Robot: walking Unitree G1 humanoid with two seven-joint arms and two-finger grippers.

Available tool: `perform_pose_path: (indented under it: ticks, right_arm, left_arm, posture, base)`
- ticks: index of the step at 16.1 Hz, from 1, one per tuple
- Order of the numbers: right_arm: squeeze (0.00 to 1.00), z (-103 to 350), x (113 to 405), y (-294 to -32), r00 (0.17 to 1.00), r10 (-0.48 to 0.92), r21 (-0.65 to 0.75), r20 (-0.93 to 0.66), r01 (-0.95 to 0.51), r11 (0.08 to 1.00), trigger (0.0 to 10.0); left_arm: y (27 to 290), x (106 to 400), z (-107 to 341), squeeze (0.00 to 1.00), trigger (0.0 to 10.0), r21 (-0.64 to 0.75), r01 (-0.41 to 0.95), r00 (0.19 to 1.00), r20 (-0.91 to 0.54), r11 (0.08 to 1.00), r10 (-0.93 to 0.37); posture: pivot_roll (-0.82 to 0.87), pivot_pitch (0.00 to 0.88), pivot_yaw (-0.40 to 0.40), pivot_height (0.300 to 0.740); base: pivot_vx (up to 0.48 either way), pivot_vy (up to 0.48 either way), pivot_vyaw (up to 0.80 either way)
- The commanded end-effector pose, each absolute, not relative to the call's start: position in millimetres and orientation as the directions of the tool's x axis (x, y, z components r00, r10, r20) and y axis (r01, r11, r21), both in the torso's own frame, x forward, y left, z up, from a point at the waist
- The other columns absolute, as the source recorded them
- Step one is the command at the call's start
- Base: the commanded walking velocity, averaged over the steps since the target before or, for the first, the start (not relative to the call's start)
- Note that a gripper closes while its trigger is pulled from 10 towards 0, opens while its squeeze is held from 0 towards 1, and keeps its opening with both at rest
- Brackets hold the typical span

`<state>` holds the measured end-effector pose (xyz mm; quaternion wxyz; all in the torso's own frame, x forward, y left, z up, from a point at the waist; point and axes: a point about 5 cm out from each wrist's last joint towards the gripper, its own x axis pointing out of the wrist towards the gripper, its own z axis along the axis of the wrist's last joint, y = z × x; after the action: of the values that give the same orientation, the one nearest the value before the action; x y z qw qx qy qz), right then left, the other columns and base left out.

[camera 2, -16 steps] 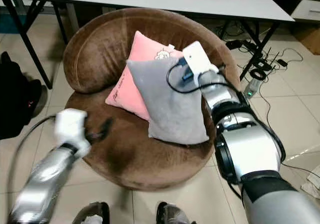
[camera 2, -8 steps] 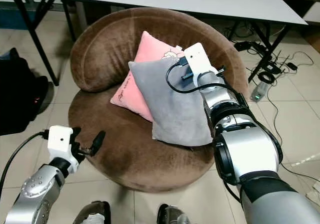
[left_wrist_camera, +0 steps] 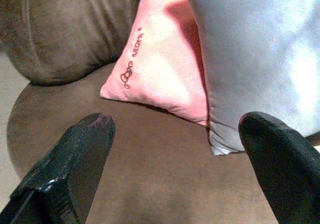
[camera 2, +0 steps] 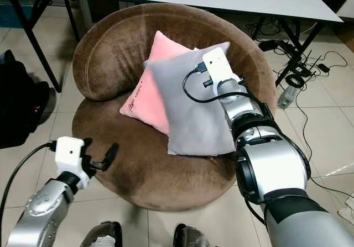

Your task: Move the pillow to the sofa from floor

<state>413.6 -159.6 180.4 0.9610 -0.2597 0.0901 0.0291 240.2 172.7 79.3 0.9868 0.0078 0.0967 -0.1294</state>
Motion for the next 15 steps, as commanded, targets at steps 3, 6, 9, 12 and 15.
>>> perform_pose_path:
  ticks: [3, 6, 9, 12, 15]
  right_arm:
    - [1.0, 180, 414, -162, 0.98, -0.012, -0.523, -0.196, -0.094, 0.847, 10.0]
    - [0.0, 182, 414, -164, 0.982, -0.021, -0.52, -0.186, -0.081, 0.851, 10.0]
    - [0.0, 184, 414, -165, 0.986, 0.03, -0.437, -0.162, -0.099, 0.894, 10.0]
    - [0.0, 166, 406, -175, 0.983, 0.069, -0.354, -0.167, -0.126, 0.927, 10.0]
    - [0.0, 122, 380, -176, 0.969, 0.184, -0.196, -0.165, -0.215, 0.957, 10.0]
  left_arm:
    - [163, 239, 84, 0.0, 10.0, -0.002, 0.283, 0.943, -0.181, 0.959, -0.279]
    - [161, 244, 88, 0.0, 10.0, 0.008, 0.289, 0.944, -0.17, 0.957, -0.284]
    - [159, 255, 98, 0.0, 10.0, 0.021, 0.284, 0.951, -0.131, 0.959, -0.279]
    - [153, 264, 99, 0.0, 10.0, 0.023, 0.285, 0.952, -0.122, 0.958, -0.28]
    - [145, 271, 96, 0.0, 10.0, 0.023, 0.294, 0.949, -0.128, 0.956, -0.289]
  posture:
    - [0.22, 0.196, -0.128, 0.74]
    - [0.21, 0.191, -0.129, 0.74]
    - [0.19, 0.176, -0.136, 0.74]
    - [0.16, 0.167, -0.138, 0.74]
    - [0.12, 0.161, -0.13, 0.74]
  base:
    - [0.0, 0.0, 0.0]
    - [0.0, 0.0, 0.0]
    - [0.0, 0.0, 0.0]
    - [0.0, 0.0, 0.0]
    - [0.0, 0.0, 0.0]
